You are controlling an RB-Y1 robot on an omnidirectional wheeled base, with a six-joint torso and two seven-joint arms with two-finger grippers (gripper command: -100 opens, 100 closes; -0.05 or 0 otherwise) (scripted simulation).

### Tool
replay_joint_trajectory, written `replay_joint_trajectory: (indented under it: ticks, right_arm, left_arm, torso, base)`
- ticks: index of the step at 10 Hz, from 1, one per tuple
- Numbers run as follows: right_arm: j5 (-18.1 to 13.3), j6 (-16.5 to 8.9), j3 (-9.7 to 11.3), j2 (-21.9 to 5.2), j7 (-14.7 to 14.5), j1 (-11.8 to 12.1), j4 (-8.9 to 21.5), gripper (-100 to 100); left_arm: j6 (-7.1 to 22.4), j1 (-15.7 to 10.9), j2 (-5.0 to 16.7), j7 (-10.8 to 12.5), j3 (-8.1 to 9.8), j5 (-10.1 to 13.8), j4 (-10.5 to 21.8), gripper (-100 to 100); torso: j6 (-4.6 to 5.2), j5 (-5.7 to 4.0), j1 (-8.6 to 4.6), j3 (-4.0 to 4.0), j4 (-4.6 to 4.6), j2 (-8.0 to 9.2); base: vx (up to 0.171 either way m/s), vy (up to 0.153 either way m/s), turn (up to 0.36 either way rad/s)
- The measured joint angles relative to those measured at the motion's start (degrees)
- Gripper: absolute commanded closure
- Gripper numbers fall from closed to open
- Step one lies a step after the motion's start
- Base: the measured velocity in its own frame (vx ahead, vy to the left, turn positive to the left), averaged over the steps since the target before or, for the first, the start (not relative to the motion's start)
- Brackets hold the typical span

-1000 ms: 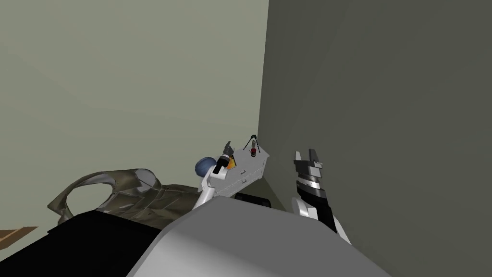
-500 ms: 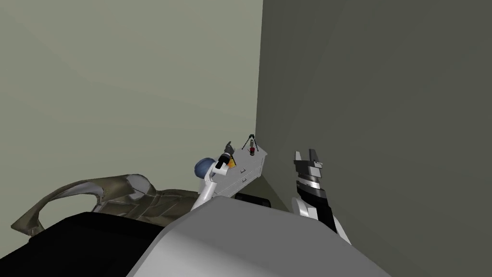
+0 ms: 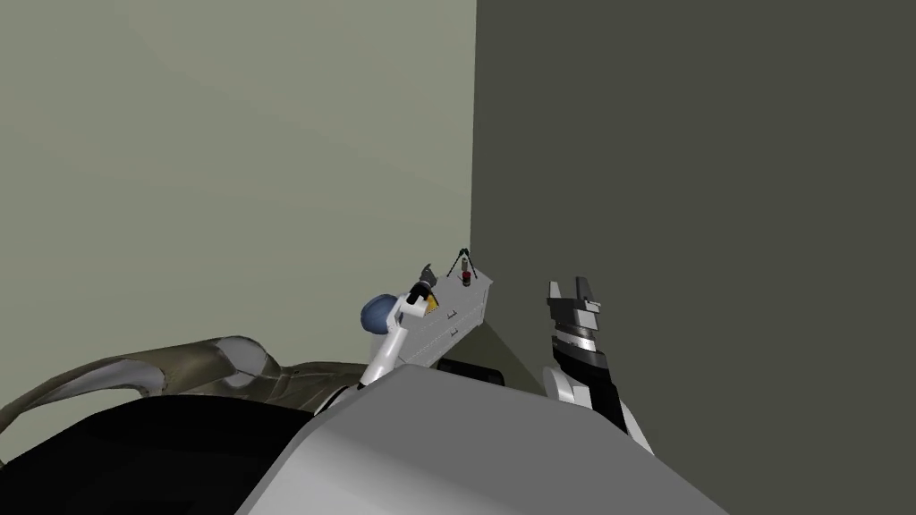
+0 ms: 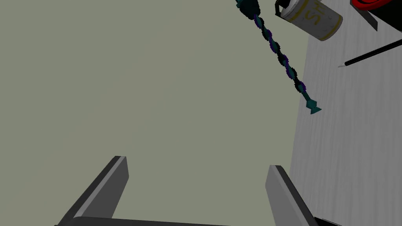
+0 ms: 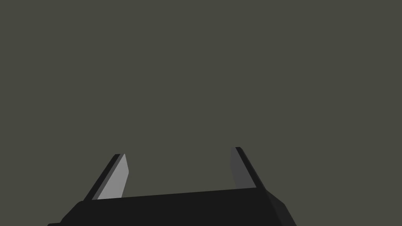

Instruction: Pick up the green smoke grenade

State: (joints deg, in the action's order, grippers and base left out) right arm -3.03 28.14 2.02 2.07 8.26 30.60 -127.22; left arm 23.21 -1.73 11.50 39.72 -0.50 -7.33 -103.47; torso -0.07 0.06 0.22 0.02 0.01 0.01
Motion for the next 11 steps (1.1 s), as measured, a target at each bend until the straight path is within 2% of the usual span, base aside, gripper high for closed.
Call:
replay_joint_trajectory:
  ticks: [7,8,11]
  right_arm:
    - [0.00,0.00,0.01,0.00,0.00,-0.02,0.00,0]
    - [0.00,0.00,0.00,0.00,0.00,0.00,0.00,0]
    - [0.00,0.00,0.00,0.00,0.00,0.00,0.00,0]
  left_arm:
    - [11.59,-9.86,3.11,9.32,1.37,0.49,9.87,-100]
    - [13.19,-11.03,3.49,10.55,1.53,0.60,11.49,-100]
    - [17.31,-13.54,4.48,13.43,1.93,0.78,14.51,-100]
  torso:
    - [0.07,-0.01,-0.02,0.03,0.01,0.05]
    - [-0.02,0.00,-0.01,0.00,0.00,0.00]
    - [0.00,-0.01,-0.06,-0.02,-0.01,-0.04]
  base:
    - [-0.067,0.040,-0.219]
    - [-0.020,0.010,0.064]
    - [-0.047,0.014,-0.243]
